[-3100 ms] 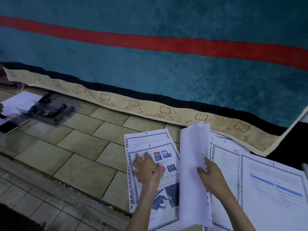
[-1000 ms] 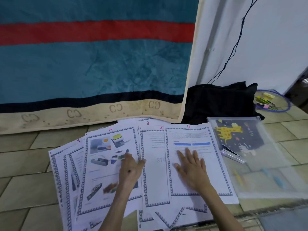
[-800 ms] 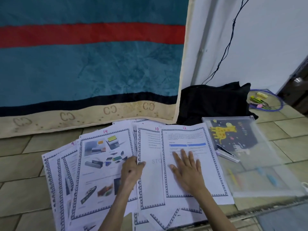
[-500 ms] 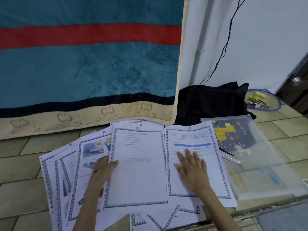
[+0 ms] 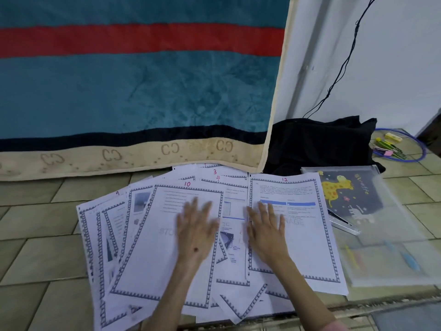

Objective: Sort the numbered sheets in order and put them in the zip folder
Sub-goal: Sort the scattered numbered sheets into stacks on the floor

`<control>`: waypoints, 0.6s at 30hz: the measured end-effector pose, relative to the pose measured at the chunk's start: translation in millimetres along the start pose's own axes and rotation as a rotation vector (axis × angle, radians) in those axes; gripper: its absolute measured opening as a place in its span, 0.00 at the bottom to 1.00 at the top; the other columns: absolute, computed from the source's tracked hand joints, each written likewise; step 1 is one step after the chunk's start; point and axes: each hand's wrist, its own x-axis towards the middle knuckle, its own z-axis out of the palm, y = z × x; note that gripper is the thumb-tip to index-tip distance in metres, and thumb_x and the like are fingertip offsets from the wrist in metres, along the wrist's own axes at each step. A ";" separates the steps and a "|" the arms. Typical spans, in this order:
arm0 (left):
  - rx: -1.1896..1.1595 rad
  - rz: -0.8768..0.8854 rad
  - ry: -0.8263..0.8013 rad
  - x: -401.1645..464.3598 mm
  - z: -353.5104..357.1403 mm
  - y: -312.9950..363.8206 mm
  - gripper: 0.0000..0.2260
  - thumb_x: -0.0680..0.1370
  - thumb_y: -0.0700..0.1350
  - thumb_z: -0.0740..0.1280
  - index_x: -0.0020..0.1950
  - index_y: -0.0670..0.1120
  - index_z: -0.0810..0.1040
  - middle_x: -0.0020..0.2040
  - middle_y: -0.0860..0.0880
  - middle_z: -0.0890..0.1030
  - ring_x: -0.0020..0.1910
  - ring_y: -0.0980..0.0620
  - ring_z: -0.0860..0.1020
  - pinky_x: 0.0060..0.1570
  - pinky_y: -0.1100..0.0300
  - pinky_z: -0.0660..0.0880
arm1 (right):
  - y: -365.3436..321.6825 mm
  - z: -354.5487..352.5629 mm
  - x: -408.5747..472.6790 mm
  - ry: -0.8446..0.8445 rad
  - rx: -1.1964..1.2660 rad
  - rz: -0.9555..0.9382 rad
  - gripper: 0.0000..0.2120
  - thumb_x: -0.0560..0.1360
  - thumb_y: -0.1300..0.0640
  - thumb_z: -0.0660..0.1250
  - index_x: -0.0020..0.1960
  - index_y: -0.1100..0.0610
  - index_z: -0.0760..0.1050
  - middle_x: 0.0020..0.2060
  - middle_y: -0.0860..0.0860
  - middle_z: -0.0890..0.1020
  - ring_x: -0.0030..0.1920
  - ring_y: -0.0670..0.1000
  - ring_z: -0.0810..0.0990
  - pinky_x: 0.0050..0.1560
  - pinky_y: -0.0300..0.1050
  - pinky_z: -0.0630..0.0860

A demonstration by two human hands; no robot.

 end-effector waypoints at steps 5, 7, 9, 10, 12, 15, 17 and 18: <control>0.136 0.022 -0.071 -1.6 27.5 -14.6 0.41 0.65 0.72 0.26 0.76 0.59 0.43 0.78 0.49 0.40 0.76 0.47 0.38 0.70 0.48 0.35 | -2.9 16.0 -2.7 -0.089 -0.007 -0.074 0.39 0.67 0.31 0.24 0.76 0.41 0.43 0.77 0.46 0.43 0.76 0.52 0.36 0.73 0.58 0.35; 0.129 -0.004 -0.041 -1.3 23.5 -34.2 0.41 0.66 0.71 0.26 0.76 0.59 0.43 0.78 0.49 0.41 0.76 0.48 0.39 0.71 0.47 0.36 | 5.3 16.4 -5.5 -0.085 -0.013 -0.070 0.41 0.65 0.31 0.22 0.75 0.40 0.42 0.77 0.45 0.42 0.76 0.51 0.35 0.73 0.57 0.35; 0.109 -0.021 -0.018 -2.3 19.7 -48.6 0.41 0.65 0.71 0.25 0.76 0.59 0.45 0.78 0.50 0.44 0.77 0.48 0.42 0.72 0.46 0.39 | 6.8 11.9 -8.0 -0.095 -0.001 -0.069 0.40 0.67 0.31 0.24 0.76 0.40 0.44 0.77 0.45 0.43 0.76 0.51 0.36 0.73 0.57 0.36; 0.102 -0.030 -0.010 -2.8 18.6 -52.7 0.42 0.65 0.71 0.24 0.76 0.59 0.46 0.78 0.50 0.45 0.77 0.48 0.43 0.73 0.46 0.41 | 4.8 9.1 -9.0 -0.096 -0.001 -0.066 0.39 0.68 0.31 0.26 0.76 0.41 0.46 0.77 0.46 0.45 0.76 0.51 0.38 0.73 0.57 0.37; 0.094 -0.039 -0.003 -3.9 18.3 -55.5 0.42 0.65 0.70 0.23 0.76 0.59 0.46 0.78 0.50 0.47 0.77 0.48 0.44 0.73 0.45 0.42 | -3.1 2.9 -6.4 -0.072 -0.018 -0.062 0.38 0.72 0.33 0.31 0.75 0.46 0.57 0.77 0.49 0.52 0.77 0.53 0.44 0.74 0.56 0.41; 0.071 -0.035 0.015 -4.8 19.4 -53.9 0.41 0.66 0.70 0.23 0.76 0.59 0.47 0.78 0.50 0.49 0.77 0.48 0.46 0.73 0.45 0.41 | -18.4 -12.0 24.5 0.049 0.058 -0.134 0.21 0.80 0.48 0.51 0.65 0.55 0.72 0.71 0.53 0.66 0.74 0.55 0.59 0.71 0.51 0.56; 0.077 -0.036 0.013 -4.6 19.4 -53.9 0.40 0.67 0.70 0.23 0.76 0.59 0.46 0.78 0.50 0.48 0.77 0.48 0.45 0.72 0.46 0.40 | -27.6 -22.1 58.0 0.059 0.139 -0.220 0.17 0.79 0.54 0.59 0.67 0.56 0.71 0.68 0.53 0.70 0.71 0.55 0.64 0.67 0.48 0.63; 0.081 -0.032 0.016 -4.2 19.3 -54.1 0.40 0.67 0.70 0.24 0.76 0.59 0.46 0.78 0.51 0.48 0.77 0.49 0.45 0.72 0.47 0.40 | -30.5 -27.4 74.5 0.013 0.142 -0.230 0.20 0.79 0.53 0.61 0.70 0.55 0.67 0.69 0.53 0.69 0.71 0.55 0.63 0.67 0.49 0.62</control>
